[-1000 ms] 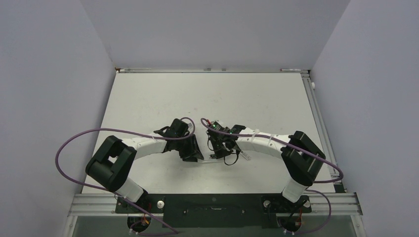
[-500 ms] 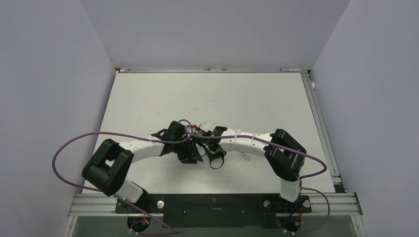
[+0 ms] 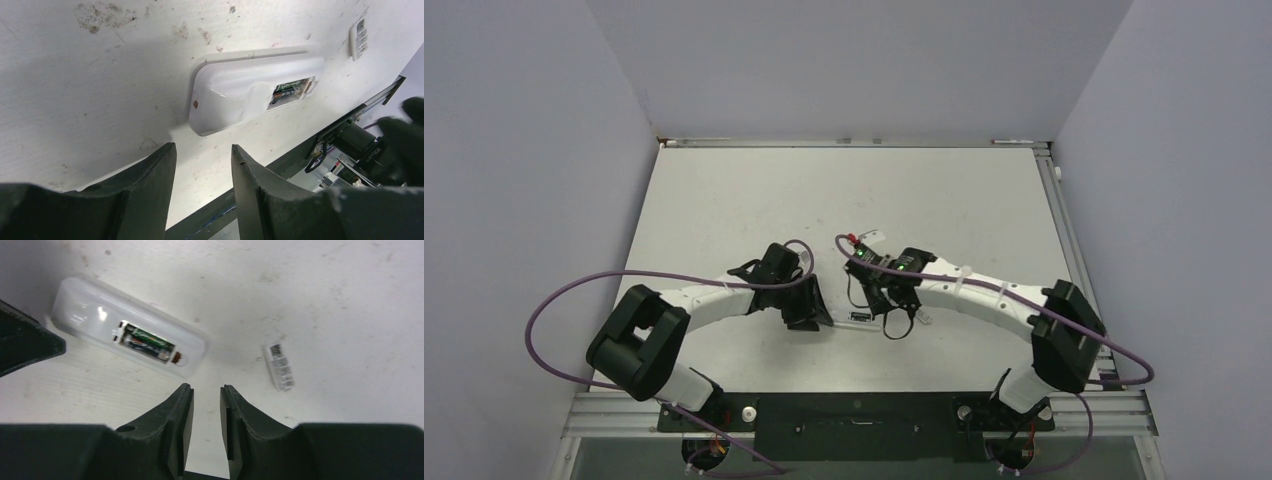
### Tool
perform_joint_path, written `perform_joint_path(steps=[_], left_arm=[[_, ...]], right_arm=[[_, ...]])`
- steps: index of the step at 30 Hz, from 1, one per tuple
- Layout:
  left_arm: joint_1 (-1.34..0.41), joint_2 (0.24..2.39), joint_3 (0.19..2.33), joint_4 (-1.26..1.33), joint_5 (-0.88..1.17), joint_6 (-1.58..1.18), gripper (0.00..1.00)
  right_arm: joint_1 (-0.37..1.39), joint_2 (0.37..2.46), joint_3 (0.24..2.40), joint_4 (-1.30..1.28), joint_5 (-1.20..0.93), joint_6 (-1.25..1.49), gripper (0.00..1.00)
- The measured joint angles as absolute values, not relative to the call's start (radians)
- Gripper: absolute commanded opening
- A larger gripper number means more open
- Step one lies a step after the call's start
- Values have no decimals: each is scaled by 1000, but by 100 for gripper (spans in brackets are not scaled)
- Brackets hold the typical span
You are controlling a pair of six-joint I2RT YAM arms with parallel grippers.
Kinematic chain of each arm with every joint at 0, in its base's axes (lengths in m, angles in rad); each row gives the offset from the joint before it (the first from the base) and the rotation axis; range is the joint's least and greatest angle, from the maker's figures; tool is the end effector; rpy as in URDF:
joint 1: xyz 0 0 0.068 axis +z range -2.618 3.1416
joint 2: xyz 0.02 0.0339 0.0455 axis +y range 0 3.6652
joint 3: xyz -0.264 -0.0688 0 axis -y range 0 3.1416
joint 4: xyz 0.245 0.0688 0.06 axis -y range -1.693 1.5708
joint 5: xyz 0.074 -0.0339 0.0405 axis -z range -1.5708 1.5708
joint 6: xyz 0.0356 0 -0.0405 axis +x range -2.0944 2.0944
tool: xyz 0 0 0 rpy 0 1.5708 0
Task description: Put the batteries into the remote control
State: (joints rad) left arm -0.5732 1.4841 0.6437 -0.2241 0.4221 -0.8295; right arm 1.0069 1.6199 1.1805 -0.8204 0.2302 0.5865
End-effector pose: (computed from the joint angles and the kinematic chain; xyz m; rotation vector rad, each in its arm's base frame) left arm 0.2080 -0.1516 0.1409 -0.2092 2.8688 -0.9495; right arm 0.1744 0.2606 0.2238 -0.5270 2.7098 0.0863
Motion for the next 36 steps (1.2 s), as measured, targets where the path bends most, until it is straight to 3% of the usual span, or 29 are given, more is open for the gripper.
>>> perform_joint_path(steps=[2, 5, 6, 11, 17, 36], left_arm=[[-573, 1483, 659, -245, 416, -825, 50], [-573, 1474, 679, -268, 403, -818, 59], [-573, 1466, 682, -274, 400, -816, 61], [-573, 1399, 682, -317, 390, -811, 64], [-573, 1346, 682, -368, 389, -809, 64], [-573, 1294, 685, -454, 406, -780, 67]], right_arm=[[947, 1540, 1143, -820, 216, 560, 33], [831, 1460, 1074, -817, 174, 511, 60], [801, 1449, 1050, -812, 166, 494, 63], [729, 1439, 984, -824, 93, 408, 64], [686, 1525, 1049, -853, 65, 296, 55], [638, 1757, 1160, -956, -33, 104, 56]])
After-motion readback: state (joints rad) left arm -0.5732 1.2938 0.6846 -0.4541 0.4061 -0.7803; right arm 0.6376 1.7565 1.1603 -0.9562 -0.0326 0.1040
